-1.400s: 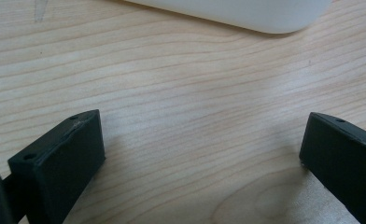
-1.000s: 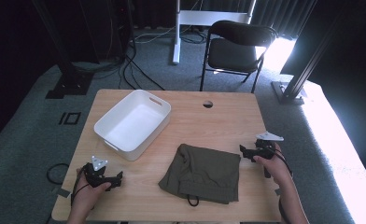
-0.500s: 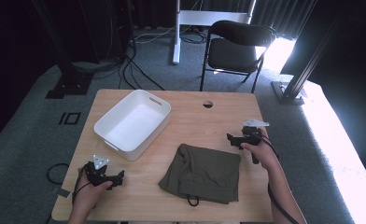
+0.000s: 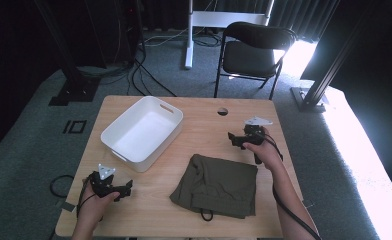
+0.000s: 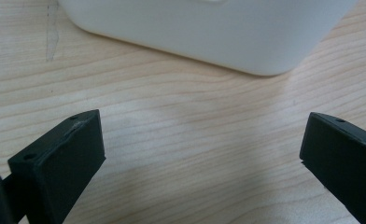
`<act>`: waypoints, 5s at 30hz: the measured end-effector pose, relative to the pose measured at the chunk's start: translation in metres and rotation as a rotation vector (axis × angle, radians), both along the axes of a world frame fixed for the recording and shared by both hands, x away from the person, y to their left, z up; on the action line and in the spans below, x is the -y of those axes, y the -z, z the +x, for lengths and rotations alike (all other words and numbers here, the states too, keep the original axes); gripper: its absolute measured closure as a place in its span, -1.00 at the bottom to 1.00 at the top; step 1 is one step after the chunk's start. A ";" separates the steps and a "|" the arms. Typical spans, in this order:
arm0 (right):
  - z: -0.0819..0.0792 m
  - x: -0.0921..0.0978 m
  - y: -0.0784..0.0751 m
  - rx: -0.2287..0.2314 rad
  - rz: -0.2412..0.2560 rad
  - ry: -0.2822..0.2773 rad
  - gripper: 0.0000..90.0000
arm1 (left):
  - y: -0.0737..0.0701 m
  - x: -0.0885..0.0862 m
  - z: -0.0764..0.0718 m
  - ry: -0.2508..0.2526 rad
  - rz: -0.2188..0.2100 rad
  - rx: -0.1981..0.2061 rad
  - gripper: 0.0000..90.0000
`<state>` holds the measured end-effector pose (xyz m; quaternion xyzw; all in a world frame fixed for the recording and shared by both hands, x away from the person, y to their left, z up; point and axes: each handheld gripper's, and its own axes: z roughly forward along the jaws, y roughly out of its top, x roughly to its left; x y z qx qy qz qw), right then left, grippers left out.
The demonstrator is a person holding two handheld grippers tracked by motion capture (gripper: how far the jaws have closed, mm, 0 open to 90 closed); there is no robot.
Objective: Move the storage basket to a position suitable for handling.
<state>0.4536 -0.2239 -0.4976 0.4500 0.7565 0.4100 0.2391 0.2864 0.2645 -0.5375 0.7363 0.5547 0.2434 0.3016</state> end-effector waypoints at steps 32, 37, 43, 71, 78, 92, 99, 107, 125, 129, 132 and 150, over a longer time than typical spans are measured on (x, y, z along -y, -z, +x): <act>0.042 -0.073 -0.025 0.024 0.037 -0.098 -0.70 | -0.037 0.005 0.010 -0.032 -0.033 0.091 -0.97; 0.048 -0.085 -0.033 0.041 0.040 -0.112 -0.70 | -0.047 0.006 0.014 -0.031 -0.045 0.112 -0.97; 0.057 -0.104 -0.042 0.050 0.053 -0.129 -0.68 | -0.058 0.007 0.019 -0.044 -0.041 0.145 -0.97; 0.100 -0.193 -0.021 0.066 -0.019 -0.217 0.15 | -0.050 0.010 0.040 -0.141 -0.169 0.121 -0.97; 0.099 -0.199 -0.019 0.032 -0.056 -0.242 0.34 | -0.047 0.010 0.044 -0.158 -0.179 0.117 -0.97; 0.086 -0.201 -0.018 -0.008 -0.120 -0.201 0.82 | -0.043 0.016 0.050 -0.182 -0.160 0.103 -0.97; 0.078 -0.193 -0.017 -0.003 -0.110 -0.183 0.82 | -0.042 0.023 0.051 -0.174 -0.170 0.095 -0.91; 0.070 -0.185 -0.017 -0.001 -0.120 -0.171 0.81 | -0.044 0.025 0.052 -0.177 -0.204 0.074 -0.39; 0.053 -0.162 -0.018 -0.025 -0.109 -0.111 0.79 | -0.048 0.037 0.064 -0.213 -0.164 0.095 0.06; 0.051 -0.156 -0.019 -0.034 -0.100 -0.100 0.78 | -0.047 0.042 0.069 -0.201 -0.128 0.099 0.09; 0.049 -0.150 -0.019 -0.029 -0.103 -0.096 0.78 | -0.043 0.044 0.072 -0.200 -0.141 0.107 0.12; 0.035 -0.111 -0.020 -0.049 -0.070 -0.028 0.83 | -0.044 0.068 0.087 -0.164 -0.137 0.094 0.30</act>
